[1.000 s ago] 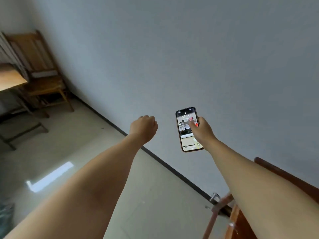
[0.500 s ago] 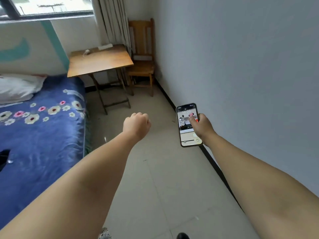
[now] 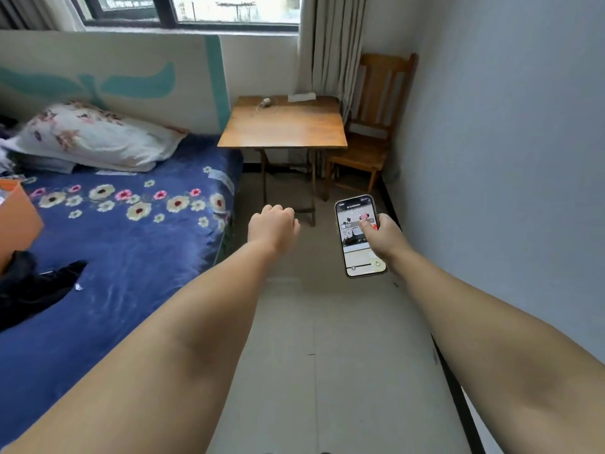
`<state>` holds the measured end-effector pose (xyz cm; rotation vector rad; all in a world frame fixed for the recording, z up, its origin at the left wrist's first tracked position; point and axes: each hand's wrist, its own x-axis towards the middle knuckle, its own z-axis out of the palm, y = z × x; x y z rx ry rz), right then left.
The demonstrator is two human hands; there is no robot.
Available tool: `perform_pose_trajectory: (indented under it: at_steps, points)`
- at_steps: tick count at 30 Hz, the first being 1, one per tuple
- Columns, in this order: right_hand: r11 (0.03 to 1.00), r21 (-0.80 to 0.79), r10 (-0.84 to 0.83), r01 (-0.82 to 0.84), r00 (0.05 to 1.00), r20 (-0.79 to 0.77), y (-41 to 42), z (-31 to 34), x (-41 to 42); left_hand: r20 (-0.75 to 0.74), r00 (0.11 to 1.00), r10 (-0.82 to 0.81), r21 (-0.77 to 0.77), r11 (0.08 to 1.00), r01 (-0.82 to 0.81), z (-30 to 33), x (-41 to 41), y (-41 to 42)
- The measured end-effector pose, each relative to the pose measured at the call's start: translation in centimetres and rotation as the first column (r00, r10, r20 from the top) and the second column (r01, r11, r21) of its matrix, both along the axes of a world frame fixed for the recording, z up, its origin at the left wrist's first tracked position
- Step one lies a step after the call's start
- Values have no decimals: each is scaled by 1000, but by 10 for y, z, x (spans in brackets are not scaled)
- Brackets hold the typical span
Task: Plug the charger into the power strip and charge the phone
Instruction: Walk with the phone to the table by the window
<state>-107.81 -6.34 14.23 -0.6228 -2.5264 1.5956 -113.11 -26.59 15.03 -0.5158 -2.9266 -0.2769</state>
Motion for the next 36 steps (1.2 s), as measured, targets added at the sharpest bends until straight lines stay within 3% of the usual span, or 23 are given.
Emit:
perform_pose_trajectory:
  at_steps: [8,25,36]
  points:
    - [990,-78,120,-118,992,33,-14,-6,-173,42,993,108,15,994,-109,-5,-148,-12]
    - [998,-20,66,-66,998,-4,2,-4,-570,31,999,9,43,999,-11,-2,-554,-8]
    - [996,-87,39,-35,998,48,66,-17,-823,120,988,92,32,995,-96,-41,-793,40]
